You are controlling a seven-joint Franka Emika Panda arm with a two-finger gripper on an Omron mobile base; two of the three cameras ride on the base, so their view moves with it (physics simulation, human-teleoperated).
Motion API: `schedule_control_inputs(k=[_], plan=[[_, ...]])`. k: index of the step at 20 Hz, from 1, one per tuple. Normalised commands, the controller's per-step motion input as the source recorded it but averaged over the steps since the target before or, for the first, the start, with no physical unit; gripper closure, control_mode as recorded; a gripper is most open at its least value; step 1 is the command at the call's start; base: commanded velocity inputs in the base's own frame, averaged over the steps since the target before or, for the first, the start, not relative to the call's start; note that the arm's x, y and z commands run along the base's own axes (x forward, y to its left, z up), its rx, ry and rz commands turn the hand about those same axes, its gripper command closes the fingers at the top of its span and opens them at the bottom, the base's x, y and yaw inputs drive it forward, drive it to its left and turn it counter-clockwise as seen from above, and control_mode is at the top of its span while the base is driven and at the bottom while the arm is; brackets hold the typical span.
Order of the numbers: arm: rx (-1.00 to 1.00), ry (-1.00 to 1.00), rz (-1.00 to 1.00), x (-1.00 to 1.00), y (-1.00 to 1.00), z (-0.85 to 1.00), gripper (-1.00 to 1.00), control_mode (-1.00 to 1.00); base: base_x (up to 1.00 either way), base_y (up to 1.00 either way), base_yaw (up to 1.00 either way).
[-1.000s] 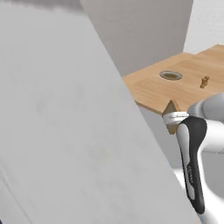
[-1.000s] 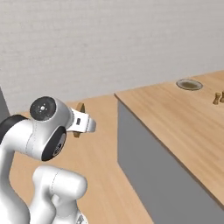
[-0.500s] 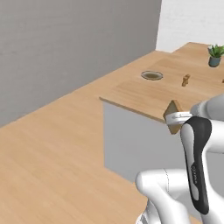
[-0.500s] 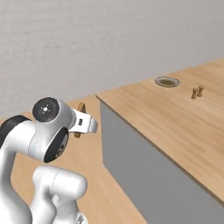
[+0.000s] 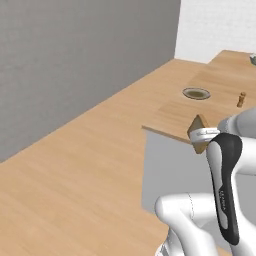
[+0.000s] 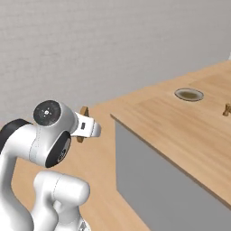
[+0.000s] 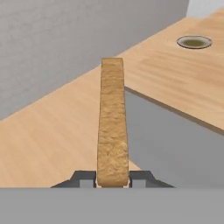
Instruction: Start the toaster. Once the lever pops up, take the bread to the plate on the dining counter.
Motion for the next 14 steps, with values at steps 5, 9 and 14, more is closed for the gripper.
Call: schedule_control_inputs(k=[5, 9, 14], plan=[[0.00, 0.00, 0.00, 0.00, 0.00, 0.00, 1.00, 1.00, 1.00, 1.00, -0.25], [0.00, 0.00, 0.00, 0.00, 0.00, 0.00, 1.00, 1.00, 1.00, 1.00, -0.37], [0.00, 0.00, 0.00, 0.00, 0.00, 0.00, 1.00, 1.00, 1.00, 1.00, -0.42]])
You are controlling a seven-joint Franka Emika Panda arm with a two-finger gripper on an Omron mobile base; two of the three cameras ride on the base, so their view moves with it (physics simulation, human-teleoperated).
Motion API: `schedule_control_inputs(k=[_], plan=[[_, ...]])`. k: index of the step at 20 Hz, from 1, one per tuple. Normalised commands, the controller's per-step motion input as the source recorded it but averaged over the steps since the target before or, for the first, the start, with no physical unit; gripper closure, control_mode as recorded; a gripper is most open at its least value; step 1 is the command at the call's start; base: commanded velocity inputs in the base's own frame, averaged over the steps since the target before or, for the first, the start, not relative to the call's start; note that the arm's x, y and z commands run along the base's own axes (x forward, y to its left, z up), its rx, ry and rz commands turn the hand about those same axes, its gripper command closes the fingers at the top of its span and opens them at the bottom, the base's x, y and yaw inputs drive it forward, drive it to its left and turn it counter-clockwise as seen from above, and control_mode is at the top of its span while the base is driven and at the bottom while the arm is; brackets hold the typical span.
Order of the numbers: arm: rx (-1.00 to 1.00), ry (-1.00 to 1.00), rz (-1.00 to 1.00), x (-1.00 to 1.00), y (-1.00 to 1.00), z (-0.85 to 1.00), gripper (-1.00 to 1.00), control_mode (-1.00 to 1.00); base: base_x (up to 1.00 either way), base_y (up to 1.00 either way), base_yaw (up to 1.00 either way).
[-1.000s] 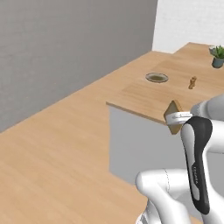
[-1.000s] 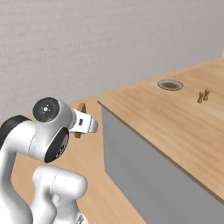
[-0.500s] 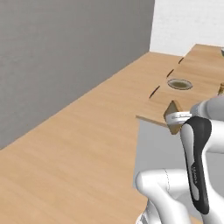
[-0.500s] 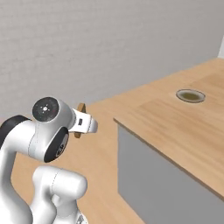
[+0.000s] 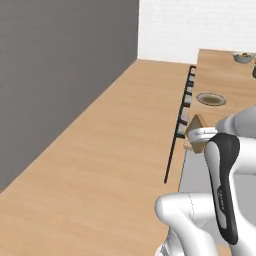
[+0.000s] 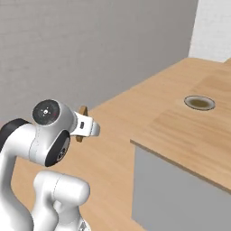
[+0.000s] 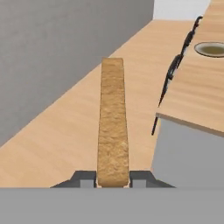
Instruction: Start the toaster. Once the lever pops up, take the bread to the plate on the dining counter.
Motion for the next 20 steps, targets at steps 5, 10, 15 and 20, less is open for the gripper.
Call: schedule_control_inputs(k=[5, 10, 15, 20], plan=[[0.00, 0.00, 0.00, 0.00, 0.00, 0.00, 1.00, 1.00, 1.00, 1.00, -0.44], [0.00, 0.00, 0.00, 0.00, 0.00, 0.00, 1.00, 1.00, 1.00, 1.00, -0.47], [0.00, 0.00, 0.00, 0.00, 0.00, 0.00, 1.00, 1.00, 1.00, 1.00, -0.44], [0.00, 0.00, 0.00, 0.00, 0.00, 0.00, 1.00, 1.00, 1.00, 1.00, -0.50]])
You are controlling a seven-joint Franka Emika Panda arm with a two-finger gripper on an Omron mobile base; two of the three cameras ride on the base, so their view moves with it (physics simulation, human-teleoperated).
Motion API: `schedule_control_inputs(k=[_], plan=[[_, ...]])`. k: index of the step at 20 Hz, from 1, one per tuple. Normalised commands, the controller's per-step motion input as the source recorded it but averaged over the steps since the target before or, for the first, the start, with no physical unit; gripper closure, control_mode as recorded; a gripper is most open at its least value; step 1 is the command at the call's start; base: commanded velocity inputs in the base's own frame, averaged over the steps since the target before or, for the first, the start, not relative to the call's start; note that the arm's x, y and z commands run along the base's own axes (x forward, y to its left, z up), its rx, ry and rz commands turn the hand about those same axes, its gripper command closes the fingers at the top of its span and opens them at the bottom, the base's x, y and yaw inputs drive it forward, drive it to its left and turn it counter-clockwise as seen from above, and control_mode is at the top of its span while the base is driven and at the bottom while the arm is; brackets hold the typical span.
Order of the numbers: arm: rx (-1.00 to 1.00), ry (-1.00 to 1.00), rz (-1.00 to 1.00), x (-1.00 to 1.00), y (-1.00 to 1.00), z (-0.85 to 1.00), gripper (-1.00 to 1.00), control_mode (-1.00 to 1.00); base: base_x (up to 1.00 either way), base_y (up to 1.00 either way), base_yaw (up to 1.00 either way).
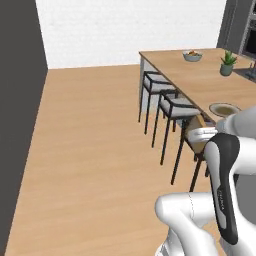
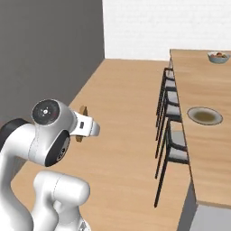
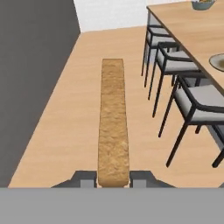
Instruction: Start the toaster. Once the lever pops up, take the bread to the plate on the dining counter.
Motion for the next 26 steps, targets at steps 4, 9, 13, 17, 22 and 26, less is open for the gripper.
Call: schedule_control_inputs(k=[4, 9, 13, 17, 22, 26], plan=[[0.00, 0.00, 0.00, 0.00, 0.00, 0.00, 1.00, 1.00, 1.00, 0.89, -0.62], [0.00, 0.00, 0.00, 0.00, 0.00, 0.00, 1.00, 1.00, 0.97, 0.76, -0.72], [0.00, 0.00, 0.00, 0.00, 0.00, 0.00, 1.00, 1.00, 0.69, 0.63, -0.79], [0.00, 0.00, 0.00, 0.00, 0.00, 0.00, 1.00, 1.00, 0.60, 0.61, -0.80], [0.00, 0.00, 0.00, 0.00, 0.00, 0.00, 1.00, 1.00, 0.70, 0.72, -0.74], [0.00, 0.00, 0.00, 0.00, 0.00, 0.00, 1.00, 1.00, 0.52, 0.93, -0.58]])
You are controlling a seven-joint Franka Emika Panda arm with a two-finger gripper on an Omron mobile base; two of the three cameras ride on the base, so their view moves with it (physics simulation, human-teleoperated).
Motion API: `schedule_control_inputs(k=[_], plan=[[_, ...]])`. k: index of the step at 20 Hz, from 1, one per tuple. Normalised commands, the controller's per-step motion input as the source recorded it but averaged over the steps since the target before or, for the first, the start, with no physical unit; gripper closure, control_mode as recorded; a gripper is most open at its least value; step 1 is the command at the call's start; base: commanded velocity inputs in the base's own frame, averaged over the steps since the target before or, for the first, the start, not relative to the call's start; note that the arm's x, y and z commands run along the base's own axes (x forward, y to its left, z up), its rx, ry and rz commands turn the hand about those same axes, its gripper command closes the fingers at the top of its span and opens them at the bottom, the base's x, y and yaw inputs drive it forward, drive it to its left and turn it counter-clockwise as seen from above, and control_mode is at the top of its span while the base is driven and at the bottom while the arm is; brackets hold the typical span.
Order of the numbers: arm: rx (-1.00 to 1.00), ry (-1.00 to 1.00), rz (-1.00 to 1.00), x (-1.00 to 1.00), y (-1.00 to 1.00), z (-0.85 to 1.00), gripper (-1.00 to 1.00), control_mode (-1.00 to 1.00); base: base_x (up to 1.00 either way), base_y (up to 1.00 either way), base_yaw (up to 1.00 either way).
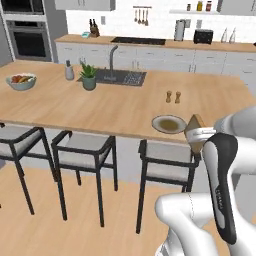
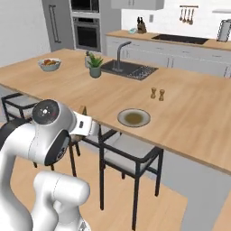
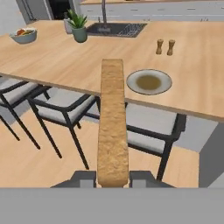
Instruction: Start the toaster. Once the lever pops up, take the bread to the plate on the dining counter.
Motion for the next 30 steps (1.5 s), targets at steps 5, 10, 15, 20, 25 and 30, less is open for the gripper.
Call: schedule_control_inputs(k=[5, 10, 15, 20, 25, 30], plan=[[0.00, 0.00, 0.00, 0.00, 0.00, 0.00, 1.00, 1.00, 0.47, 0.86, -0.45], [0.00, 0.00, 0.00, 0.00, 0.00, 0.00, 1.00, 1.00, 0.69, 0.24, -0.37], [0.00, 0.00, 0.00, 0.00, 0.00, 0.00, 1.00, 1.00, 0.61, 0.00, -0.25], [0.00, 0.00, 0.00, 0.00, 0.00, 0.00, 1.00, 1.00, 0.68, 0.05, -0.14], [0.00, 0.00, 0.00, 0.00, 0.00, 0.00, 1.00, 1.00, 0.91, 0.10, -0.09], [0.00, 0.00, 0.00, 0.00, 0.00, 0.00, 1.00, 1.00, 0.22, 0.00, 0.00]])
